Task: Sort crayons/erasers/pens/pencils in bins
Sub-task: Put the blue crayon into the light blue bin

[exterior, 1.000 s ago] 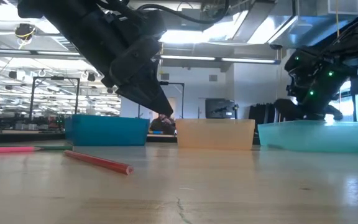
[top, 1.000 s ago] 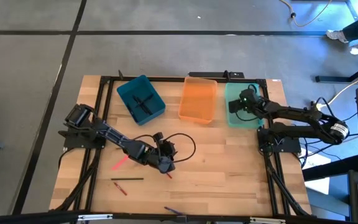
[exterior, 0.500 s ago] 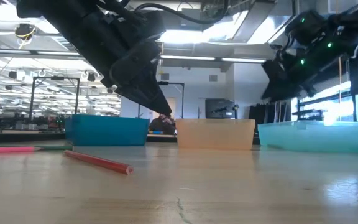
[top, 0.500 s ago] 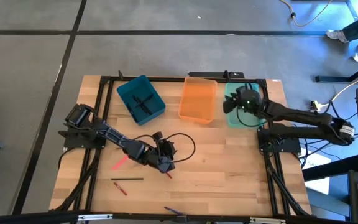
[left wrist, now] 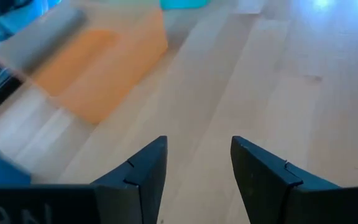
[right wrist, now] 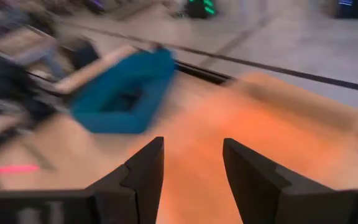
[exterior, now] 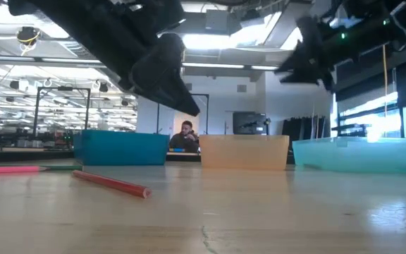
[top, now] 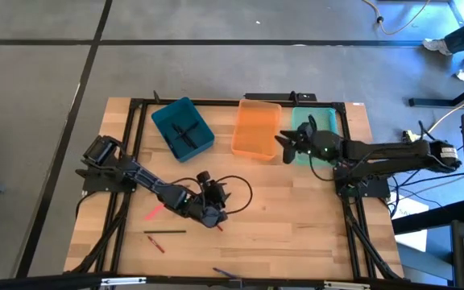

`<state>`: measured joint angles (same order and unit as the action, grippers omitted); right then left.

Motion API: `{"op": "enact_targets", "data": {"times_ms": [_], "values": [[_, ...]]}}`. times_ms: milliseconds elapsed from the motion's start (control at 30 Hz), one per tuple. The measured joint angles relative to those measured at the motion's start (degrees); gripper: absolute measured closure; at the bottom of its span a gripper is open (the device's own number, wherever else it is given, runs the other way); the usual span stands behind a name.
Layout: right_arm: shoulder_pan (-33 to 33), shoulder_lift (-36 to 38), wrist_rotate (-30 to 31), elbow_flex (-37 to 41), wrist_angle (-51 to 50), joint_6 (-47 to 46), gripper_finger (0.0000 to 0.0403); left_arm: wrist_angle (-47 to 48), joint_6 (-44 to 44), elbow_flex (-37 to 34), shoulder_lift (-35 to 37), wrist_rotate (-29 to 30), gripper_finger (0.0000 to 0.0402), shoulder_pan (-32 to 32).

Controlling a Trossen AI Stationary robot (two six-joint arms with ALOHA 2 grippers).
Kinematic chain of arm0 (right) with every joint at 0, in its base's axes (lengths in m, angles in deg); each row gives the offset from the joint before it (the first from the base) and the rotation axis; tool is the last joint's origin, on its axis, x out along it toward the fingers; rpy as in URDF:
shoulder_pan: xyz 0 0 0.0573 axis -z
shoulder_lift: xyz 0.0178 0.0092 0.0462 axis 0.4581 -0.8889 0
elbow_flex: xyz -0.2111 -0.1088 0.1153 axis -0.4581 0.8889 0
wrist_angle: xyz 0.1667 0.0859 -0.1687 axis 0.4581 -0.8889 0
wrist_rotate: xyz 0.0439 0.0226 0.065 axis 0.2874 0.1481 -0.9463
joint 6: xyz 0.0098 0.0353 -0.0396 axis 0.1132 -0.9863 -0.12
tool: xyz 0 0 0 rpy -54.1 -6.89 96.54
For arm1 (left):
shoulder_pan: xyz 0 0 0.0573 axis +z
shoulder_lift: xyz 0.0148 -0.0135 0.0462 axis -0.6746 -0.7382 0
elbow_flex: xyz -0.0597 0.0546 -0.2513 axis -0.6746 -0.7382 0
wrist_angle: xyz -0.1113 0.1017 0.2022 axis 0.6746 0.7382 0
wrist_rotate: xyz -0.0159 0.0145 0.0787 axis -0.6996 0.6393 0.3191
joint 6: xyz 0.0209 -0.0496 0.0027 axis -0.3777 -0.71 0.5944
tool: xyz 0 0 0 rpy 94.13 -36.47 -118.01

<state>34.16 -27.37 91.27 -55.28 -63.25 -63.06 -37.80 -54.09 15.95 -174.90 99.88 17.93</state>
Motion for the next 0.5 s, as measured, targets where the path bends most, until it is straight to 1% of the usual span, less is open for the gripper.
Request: {"op": "enact_targets", "data": {"times_ms": [33, 133, 200, 400, 500], "values": [[-1.59, -0.75, 0.4, 0.0, 2.68, -0.22, 0.0234, -1.06, 1.95, 0.0, 0.01, -2.75, 0.0231, 0.5], [-6.44, -4.4, 1.52, 0.0, 11.28, -0.1, 0.0234, -5.09, 7.38, 0.0, 0.02, -14.43, 0.0231, 2.89], [-9.58, -7.36, 1.88, -0.28, 15.21, 0.09, 0.0234, -7.95, 10.38, 0.04, 0.02, -18.64, 0.0231, 4.11], [-18.68, -16.6, 7.8, -5.84, 11.91, 1.77, 0.0234, -13.71, 19.09, 0.04, 0.02, -20.91, 0.0231, 4.71], [-21.91, -21.0, 8.69, -10.15, 9.27, 4.59, 0.0234, -15.64, 22.15, 0.04, 0.02, -23.35, 0.0231, 4.68]]}}
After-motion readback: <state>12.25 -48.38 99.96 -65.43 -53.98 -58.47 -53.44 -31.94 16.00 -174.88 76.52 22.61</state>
